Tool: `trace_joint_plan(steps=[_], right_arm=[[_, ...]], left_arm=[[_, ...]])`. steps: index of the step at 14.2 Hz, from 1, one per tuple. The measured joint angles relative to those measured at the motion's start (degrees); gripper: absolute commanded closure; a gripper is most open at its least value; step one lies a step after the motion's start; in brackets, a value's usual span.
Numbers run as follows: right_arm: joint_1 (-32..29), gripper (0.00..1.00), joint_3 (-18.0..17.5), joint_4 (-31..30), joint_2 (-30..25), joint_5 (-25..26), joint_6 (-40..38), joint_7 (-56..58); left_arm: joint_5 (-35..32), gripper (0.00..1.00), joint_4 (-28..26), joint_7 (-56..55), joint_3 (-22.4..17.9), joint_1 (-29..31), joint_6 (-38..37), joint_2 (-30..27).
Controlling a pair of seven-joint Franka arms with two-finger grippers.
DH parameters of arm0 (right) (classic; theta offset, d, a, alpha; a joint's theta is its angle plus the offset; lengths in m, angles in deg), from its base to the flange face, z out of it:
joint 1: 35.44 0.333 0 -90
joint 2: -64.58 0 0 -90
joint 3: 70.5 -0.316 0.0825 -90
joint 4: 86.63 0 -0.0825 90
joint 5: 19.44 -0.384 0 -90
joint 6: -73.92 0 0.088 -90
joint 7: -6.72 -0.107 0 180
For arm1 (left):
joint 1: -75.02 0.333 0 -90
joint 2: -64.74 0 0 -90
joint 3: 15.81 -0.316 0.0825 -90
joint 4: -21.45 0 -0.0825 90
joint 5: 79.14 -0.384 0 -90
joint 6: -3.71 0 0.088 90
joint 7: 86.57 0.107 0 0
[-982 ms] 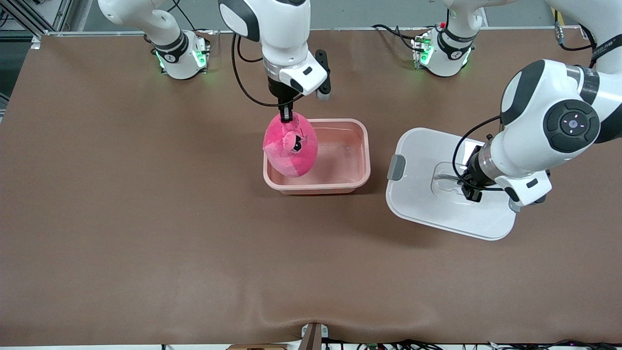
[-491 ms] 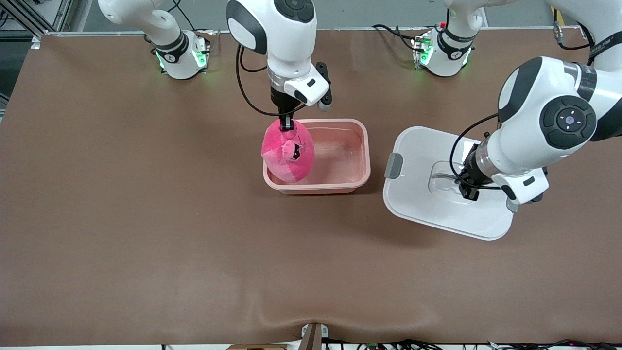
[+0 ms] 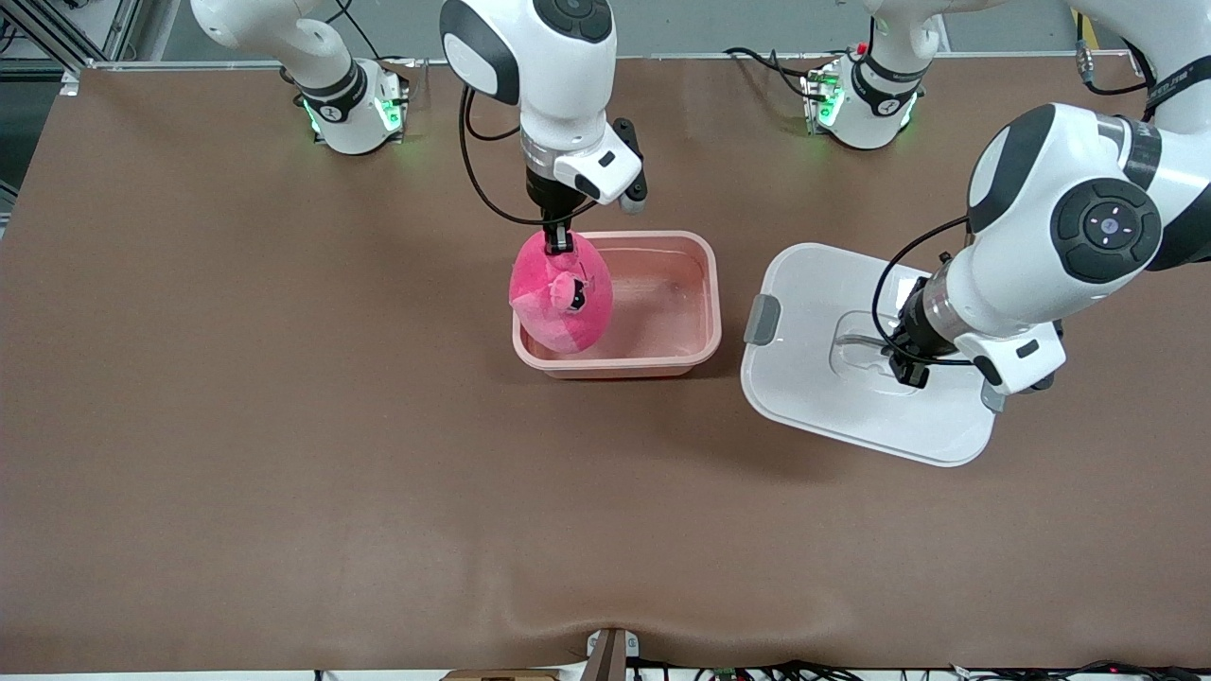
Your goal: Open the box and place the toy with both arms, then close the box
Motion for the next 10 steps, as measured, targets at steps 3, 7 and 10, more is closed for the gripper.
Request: trace_joint_plan(steps=[3,7,10], right_arm=[[0.0,0.07,0.0,0.0,0.0,0.6,0.0,0.0],[0.0,0.0,0.0,0.2,-0.1,1.6,0.0,0.4],[0.0,0.0,0.1,0.4,-0.2,1.7,0.0,1.0]], left_arm=[[0.2,1.0,0.0,-0.1,0.4,0.0,0.0,-0.2],[0.6,1.0,0.0,-1.6,1.1,0.0,0.0,-0.4],[0.6,1.0,0.0,-4.2,2.6,-0.3,0.0,-0.5]])
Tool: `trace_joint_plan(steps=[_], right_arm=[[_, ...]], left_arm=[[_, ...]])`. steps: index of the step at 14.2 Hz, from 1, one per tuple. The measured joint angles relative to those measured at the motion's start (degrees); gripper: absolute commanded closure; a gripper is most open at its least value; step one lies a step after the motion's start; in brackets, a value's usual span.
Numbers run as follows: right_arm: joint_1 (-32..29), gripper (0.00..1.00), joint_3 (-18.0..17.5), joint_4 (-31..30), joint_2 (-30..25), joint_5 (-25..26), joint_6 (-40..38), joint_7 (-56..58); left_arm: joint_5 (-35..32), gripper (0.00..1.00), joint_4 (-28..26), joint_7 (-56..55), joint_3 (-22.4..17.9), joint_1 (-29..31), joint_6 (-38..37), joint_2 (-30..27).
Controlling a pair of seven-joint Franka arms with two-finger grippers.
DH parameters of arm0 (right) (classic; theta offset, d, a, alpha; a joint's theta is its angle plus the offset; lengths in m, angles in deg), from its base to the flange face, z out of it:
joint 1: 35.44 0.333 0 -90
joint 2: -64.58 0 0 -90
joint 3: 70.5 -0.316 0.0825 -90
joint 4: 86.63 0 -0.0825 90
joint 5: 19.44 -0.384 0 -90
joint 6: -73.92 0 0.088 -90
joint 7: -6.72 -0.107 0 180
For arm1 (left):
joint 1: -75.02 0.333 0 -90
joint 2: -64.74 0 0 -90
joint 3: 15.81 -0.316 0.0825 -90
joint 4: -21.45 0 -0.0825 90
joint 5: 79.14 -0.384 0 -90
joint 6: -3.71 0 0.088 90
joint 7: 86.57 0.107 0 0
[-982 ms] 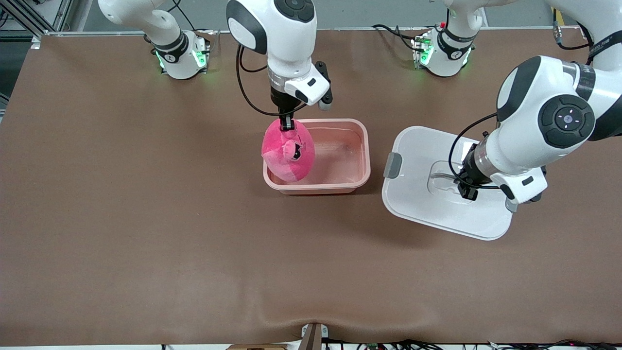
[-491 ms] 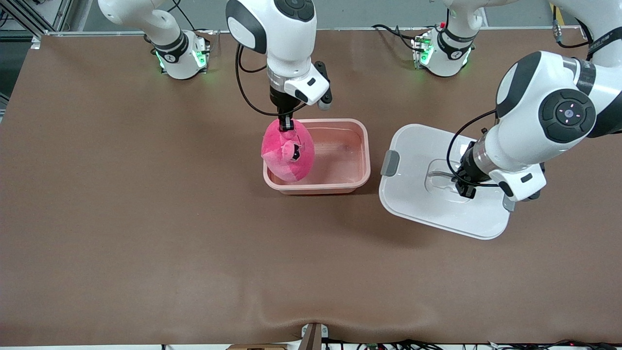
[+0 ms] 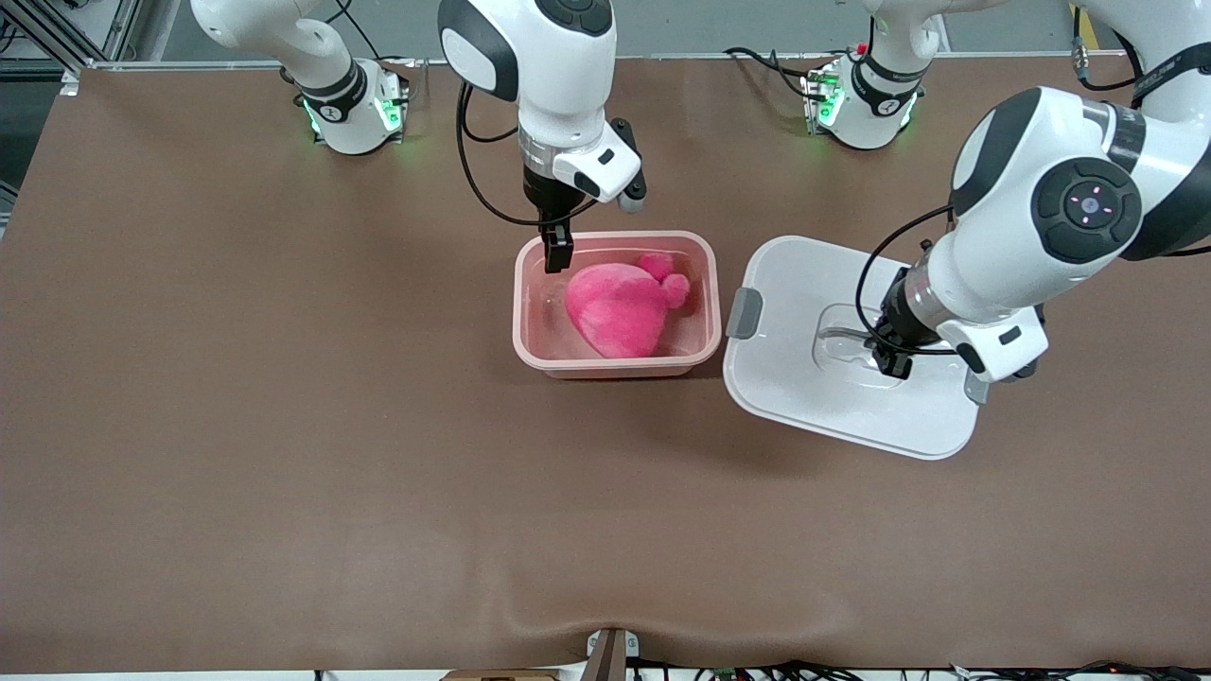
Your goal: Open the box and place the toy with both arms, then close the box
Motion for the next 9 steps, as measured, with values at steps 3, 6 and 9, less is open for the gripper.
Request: trace_joint_plan(steps=[3,6,9], right_arm=[[-0.4,0.0,0.7,0.0,-0.1,0.0,-0.1,-1.6],[-2.9,0.0,1.1,0.0,-0.3,0.0,-1.6,-7.2],[-8.0,0.0,1.4,0.1,-0.9,0.0,-4.2,-8.1]], left_arm=[[0.0,1.0,0.0,-3.5,1.6,-0.4,0.0,0.0],[0.0,1.0,0.0,-7.0,2.1,-1.6,0.3,0.0],[0.0,1.0,-0.2,-11.6,2.2,-4.2,1.1,0.2]])
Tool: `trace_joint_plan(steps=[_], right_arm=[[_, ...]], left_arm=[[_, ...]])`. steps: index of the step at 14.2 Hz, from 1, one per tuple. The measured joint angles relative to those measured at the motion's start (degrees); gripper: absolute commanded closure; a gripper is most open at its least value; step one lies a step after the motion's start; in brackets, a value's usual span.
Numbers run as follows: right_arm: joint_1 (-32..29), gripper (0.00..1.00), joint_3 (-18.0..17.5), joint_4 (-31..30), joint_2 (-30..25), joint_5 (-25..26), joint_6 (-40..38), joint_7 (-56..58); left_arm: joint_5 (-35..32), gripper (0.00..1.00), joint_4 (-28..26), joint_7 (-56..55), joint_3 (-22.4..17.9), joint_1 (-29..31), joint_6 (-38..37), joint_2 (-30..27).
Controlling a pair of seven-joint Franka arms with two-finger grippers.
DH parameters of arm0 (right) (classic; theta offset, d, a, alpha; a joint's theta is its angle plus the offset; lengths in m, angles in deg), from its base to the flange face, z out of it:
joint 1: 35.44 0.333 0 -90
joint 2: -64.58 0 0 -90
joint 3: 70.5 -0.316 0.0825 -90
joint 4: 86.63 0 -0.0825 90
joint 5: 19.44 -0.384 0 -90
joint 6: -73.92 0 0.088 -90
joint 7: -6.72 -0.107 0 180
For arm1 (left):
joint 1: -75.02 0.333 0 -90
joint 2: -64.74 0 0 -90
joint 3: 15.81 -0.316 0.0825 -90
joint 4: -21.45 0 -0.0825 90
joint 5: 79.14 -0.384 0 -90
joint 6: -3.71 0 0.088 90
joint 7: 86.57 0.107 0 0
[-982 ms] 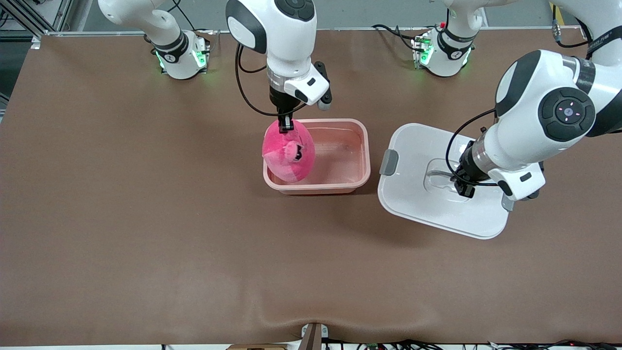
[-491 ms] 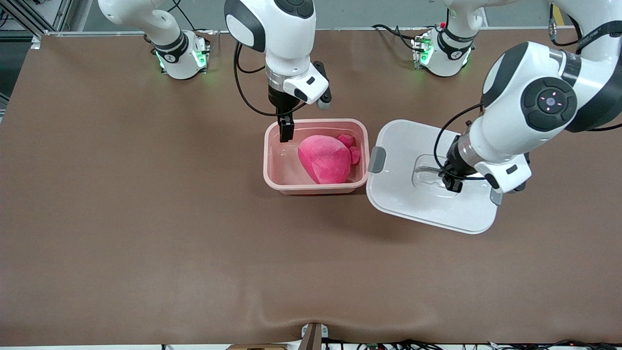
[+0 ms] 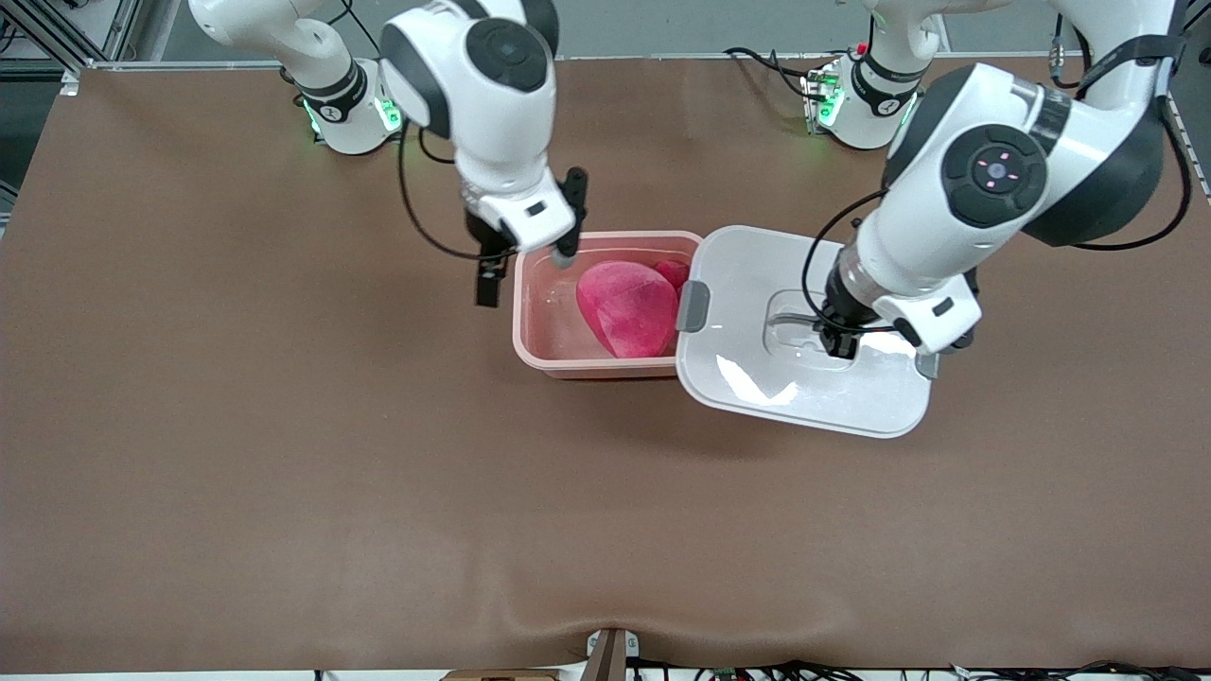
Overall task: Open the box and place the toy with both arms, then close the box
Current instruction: 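Withdraw the right gripper while the left gripper carries the lid over the box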
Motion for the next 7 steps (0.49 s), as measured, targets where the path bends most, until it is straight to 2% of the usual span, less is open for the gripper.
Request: trace_joint_plan(steps=[7], right_arm=[[-12.3,0.0,0.1,0.5,-5.0,-0.4,-1.9,-0.7]], left_arm=[[0.0,1.0,-0.3,-15.2,0.0,-6.9,5.9,2.6]])
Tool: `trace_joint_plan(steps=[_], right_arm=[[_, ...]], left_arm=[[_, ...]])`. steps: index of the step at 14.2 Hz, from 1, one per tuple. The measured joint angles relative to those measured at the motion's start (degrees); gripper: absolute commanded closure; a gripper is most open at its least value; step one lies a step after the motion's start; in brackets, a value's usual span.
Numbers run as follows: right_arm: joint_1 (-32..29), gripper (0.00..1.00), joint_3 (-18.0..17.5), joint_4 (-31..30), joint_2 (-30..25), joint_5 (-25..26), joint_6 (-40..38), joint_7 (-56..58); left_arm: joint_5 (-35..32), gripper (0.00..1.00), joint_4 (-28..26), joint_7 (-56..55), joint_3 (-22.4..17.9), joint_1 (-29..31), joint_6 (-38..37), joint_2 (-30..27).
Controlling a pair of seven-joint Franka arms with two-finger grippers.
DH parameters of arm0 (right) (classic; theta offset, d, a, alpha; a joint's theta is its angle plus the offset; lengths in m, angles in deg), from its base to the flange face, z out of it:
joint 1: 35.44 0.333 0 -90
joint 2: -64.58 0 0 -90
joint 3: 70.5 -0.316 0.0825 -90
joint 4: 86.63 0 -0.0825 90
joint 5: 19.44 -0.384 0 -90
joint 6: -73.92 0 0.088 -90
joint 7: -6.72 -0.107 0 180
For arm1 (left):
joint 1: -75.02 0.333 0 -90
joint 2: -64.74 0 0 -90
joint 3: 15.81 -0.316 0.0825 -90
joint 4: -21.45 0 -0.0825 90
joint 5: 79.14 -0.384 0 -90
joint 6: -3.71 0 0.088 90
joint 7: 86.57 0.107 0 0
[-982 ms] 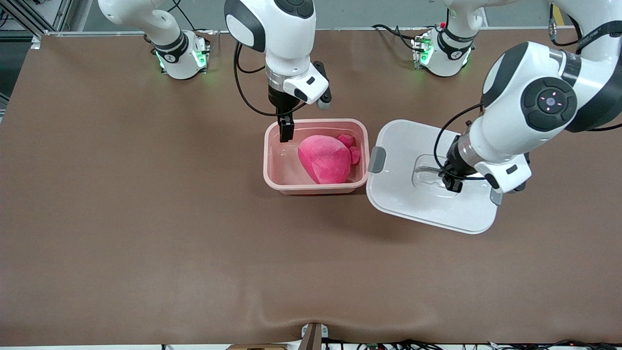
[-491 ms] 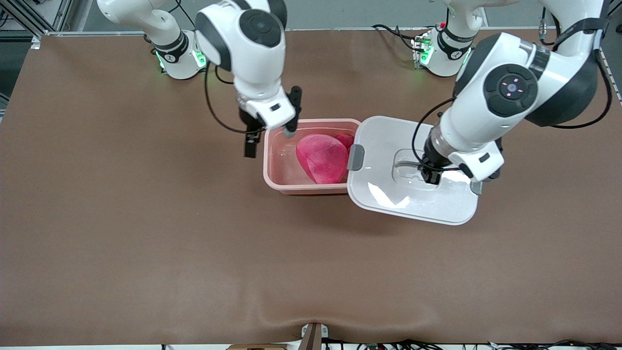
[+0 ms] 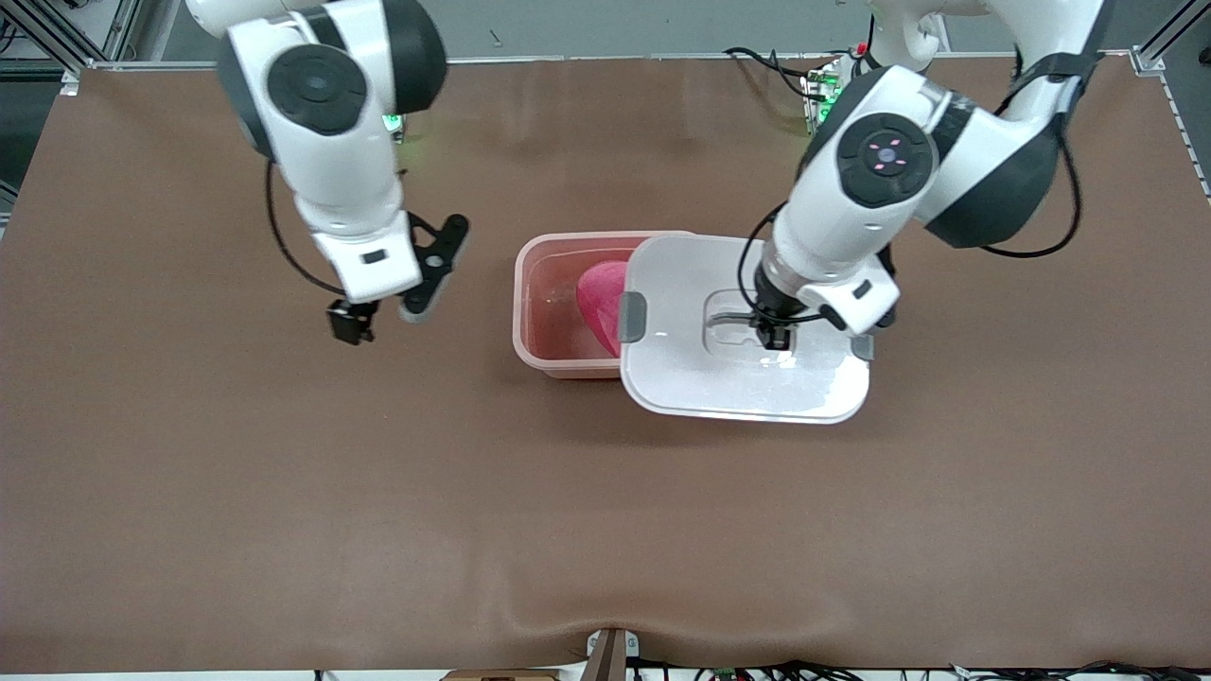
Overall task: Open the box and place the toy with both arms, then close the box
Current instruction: 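Withdraw the right gripper while the left gripper carries the lid over the box, then lower the lid onto the box with the left gripper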
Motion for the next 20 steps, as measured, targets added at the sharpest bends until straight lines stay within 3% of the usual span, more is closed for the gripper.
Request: trace_joint_plan(steps=[6,9,12,16,20], right_arm=[[-13.1,0.0,-0.1,0.0,-5.0,-5.4,-5.3,-2.0],[-20.6,0.0,-0.6,0.0,-5.6,-10.7,-5.6,-2.3],[-25.5,0.0,-1.1,0.1,-6.5,-11.8,-5.5,-7.5],[-30.4,0.0,-0.7,-0.3,-7.9,-12.0,-5.8,-16.8],[-30.9,0.0,2.5,-2.3,-9.5,-12.0,-6.4,-23.0]], left_arm=[[-1.0,1.0,-0.3,-10.9,0.0,-4.4,3.1,2.0],[-1.8,1.0,-0.5,-14.7,-0.1,-6.0,4.2,2.8],[-2.0,1.0,-0.9,-17.5,-0.1,-7.0,4.4,2.9],[-2.0,1.0,-1.0,-18.5,-0.1,-7.6,4.4,2.9],[-2.5,1.0,-1.2,-18.5,-0.1,-7.8,4.6,2.9]])
